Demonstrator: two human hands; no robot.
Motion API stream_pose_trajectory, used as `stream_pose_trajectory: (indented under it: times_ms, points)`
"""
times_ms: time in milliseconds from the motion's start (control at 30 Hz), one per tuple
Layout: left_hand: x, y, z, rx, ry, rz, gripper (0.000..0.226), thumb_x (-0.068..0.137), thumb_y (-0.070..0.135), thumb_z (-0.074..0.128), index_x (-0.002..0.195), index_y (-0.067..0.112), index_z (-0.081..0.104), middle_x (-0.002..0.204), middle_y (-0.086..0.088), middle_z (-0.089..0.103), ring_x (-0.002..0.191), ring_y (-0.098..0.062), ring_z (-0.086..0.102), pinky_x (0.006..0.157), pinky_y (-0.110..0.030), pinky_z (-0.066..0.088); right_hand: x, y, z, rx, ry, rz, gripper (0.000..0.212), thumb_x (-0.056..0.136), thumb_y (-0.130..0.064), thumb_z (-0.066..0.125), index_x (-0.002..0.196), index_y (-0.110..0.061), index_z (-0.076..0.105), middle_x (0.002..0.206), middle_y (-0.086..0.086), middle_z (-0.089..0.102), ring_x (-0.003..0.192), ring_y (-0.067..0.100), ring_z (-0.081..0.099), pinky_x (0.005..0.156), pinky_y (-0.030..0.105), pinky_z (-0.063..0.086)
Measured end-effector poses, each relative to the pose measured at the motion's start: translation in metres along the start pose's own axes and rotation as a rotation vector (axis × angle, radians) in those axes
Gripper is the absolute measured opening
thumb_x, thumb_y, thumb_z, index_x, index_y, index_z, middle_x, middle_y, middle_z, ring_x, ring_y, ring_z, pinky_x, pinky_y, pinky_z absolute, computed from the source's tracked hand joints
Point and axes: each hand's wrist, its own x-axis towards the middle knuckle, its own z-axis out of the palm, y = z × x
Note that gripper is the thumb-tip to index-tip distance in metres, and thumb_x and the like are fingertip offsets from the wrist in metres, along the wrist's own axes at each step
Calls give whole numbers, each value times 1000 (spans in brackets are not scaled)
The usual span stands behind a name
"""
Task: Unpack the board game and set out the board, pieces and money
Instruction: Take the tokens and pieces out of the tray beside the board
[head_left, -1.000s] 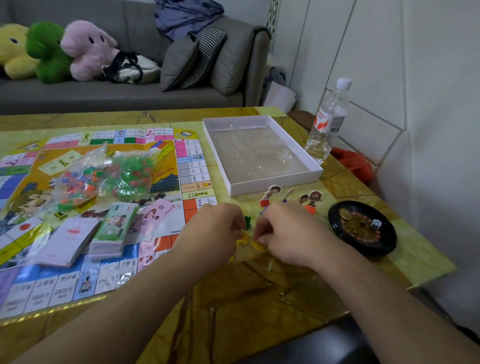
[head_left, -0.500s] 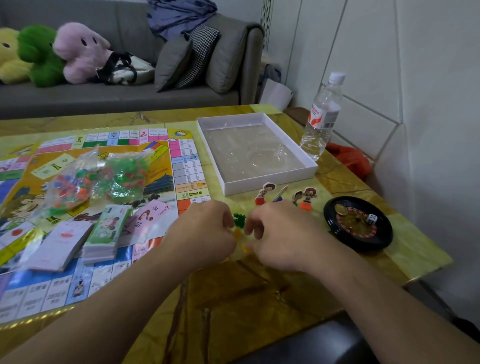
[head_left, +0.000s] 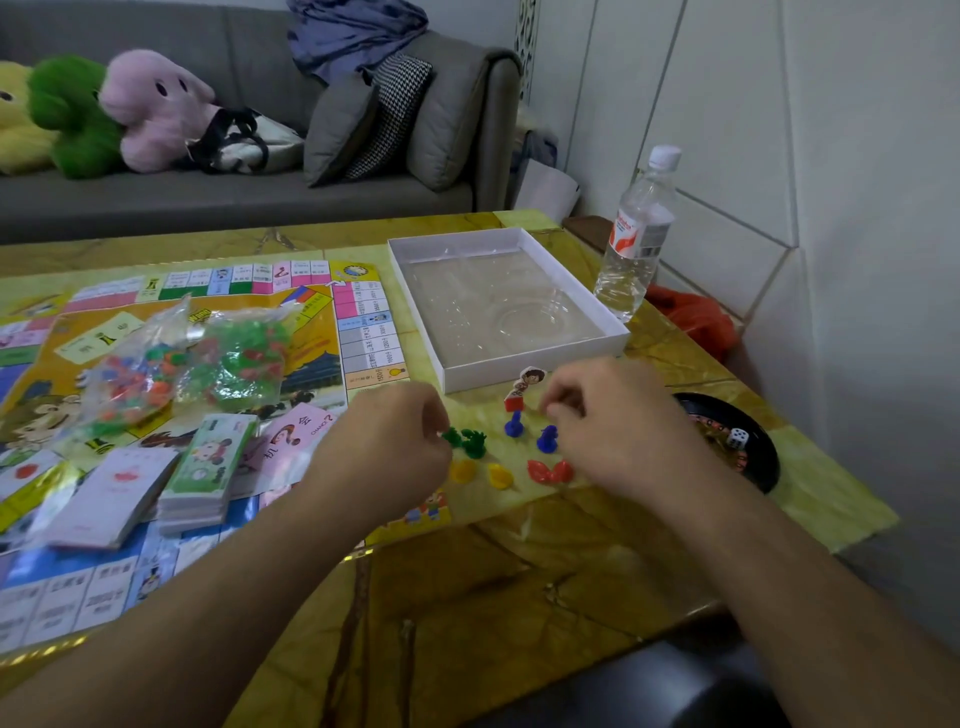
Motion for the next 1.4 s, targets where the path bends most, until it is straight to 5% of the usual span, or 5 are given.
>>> stream_pose_trajectory:
  times_ms: [300, 633, 900, 1200, 1400]
  points:
    - [23, 5, -8, 117, -180, 148, 32, 94, 33, 72, 124, 42, 64, 116, 12, 59, 97, -12, 60, 84, -36, 57, 3, 12, -2, -24, -43, 26, 26, 95, -21, 75, 117, -33, 77, 110, -8, 72, 95, 14, 66, 83, 36, 59]
    - [36, 11, 6, 231, -174, 154, 7, 91, 43, 70, 96, 45, 74, 95, 16, 72, 86, -14, 67, 77, -41, 62, 11, 4, 21, -98, -66, 16, 26, 92, -7, 73, 107, -26, 79, 102, 1, 74, 89, 19, 69, 79, 39, 64]
    - [38, 15, 14, 249, -108, 135, 21, 95, 42, 69, 116, 42, 71, 105, 14, 72, 92, -15, 66, 77, -39, 61, 6, 8, 13, -3, -63, -24, 35, 91, -11, 73, 122, -26, 76, 110, -1, 76, 99, 18, 71, 86, 40, 63]
    - [29, 17, 5, 119, 4, 169, 32, 95, 43, 65, 126, 35, 65, 107, 15, 66, 93, -12, 62, 81, -40, 59, -2, 40, -25, 141, 134, 124, 36, 96, 0, 58, 87, -27, 80, 90, -9, 76, 86, 6, 70, 74, 18, 54]
    - [14, 35, 6, 51, 166, 243, 16, 95, 32, 63, 110, 26, 64, 95, 10, 62, 82, -12, 58, 66, -32, 50, -24, 85, -48, 48, 127, 341, 25, 89, -10, 73, 79, -32, 77, 90, -9, 74, 80, 10, 69, 75, 33, 61]
